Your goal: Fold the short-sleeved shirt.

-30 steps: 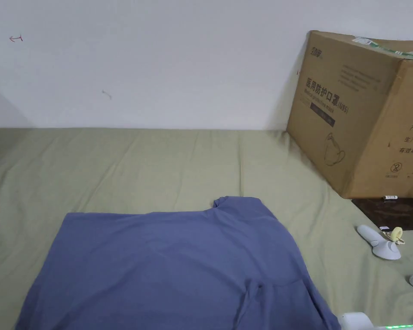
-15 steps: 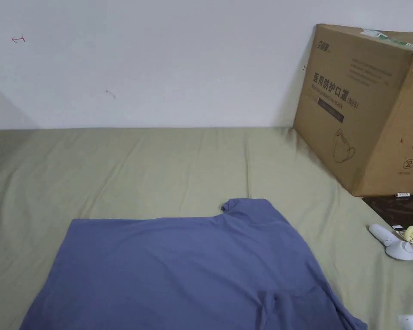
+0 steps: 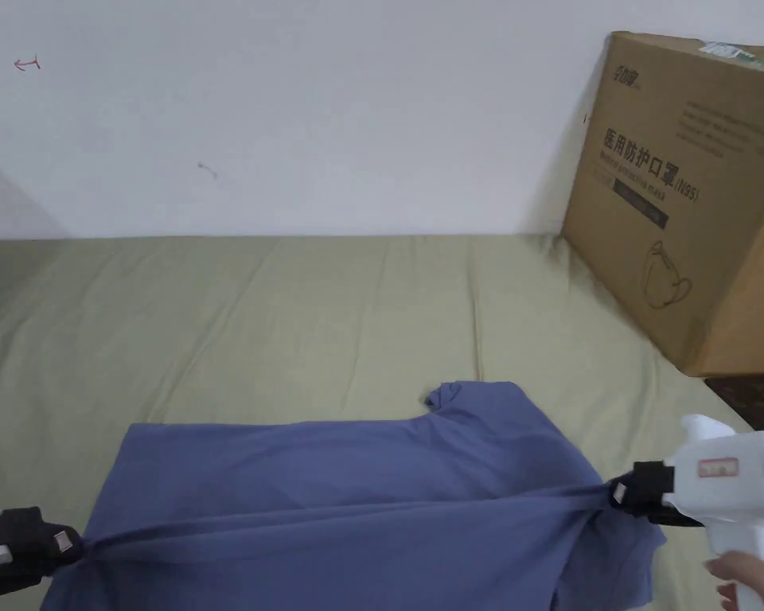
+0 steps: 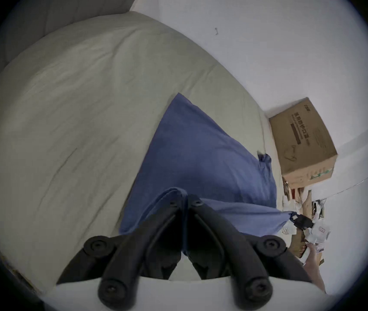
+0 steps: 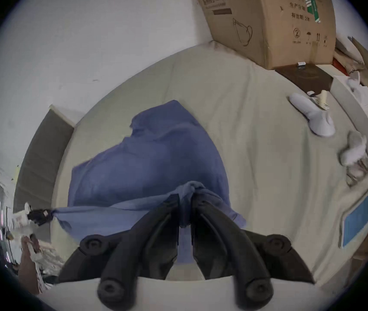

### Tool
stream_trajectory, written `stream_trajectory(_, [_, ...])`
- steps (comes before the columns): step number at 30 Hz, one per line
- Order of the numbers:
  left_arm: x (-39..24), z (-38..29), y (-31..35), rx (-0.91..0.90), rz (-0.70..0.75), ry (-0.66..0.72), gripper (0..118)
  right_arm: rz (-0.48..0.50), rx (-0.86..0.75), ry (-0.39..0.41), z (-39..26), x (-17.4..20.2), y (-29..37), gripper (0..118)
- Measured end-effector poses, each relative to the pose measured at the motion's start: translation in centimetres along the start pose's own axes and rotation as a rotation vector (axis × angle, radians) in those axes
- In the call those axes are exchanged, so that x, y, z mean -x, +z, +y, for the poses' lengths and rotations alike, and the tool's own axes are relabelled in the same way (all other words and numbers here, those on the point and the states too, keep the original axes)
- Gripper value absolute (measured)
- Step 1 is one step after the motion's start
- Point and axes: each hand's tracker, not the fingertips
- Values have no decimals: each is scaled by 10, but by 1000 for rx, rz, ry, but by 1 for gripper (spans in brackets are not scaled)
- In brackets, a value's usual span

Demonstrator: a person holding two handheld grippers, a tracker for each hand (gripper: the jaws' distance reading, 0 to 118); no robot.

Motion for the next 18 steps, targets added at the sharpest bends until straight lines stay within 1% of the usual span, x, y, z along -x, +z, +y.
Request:
stream_trajectory(1, [-1,6,-13,14,9,-2,10,-25,20,-3,8,-2,-18,11])
stream_trajectory(2, [0,11,-23,17,10,1,25,-53,42,12,14,-5,-33,22])
stream_trajectory(3, [-1,14,-31,16,12,2,58,-93,35,7,15,-4,-42,67])
stream_trajectory(4, [-3,16,-36,9,34,-2,85,-130,25,5,15,-3,-48,103])
stream_trajectory(5, [-4,15,-38,6,37,-3,98,-173,16,11,15,-2,-52,118])
stream_trajectory(6, [-4,14,-40,3,28,-8,100,-199,4,-1,9,-4,-52,117])
stream_trajectory(8, [-10,9,-34,-21,-31,-15,100,-157,-14,-11,5,-8,-44,117])
stream_trajectory(9, [-11,8,-28,-21,-55,-34,100,-125,-28,-41,2,-10,-40,117])
stream_trajectory(11, [-20,0,-17,-33,-55,-97,100,-112,-37,-50,-9,-12,-23,117])
stream_trajectory(13, [-30,-11,-3,-67,-6,-204,100,-107,-52,-30,-19,-10,-4,117])
stream_trajectory(14, [-35,-19,5,-81,-21,-245,102,-98,-70,-10,-25,-6,6,117])
stream_trajectory(16, [-44,-42,27,-111,-90,-312,104,-45,-109,31,-40,-1,31,117])
stream_trajectory(18, [-54,-66,47,-144,-81,-369,104,-2,-135,64,-59,10,56,117])
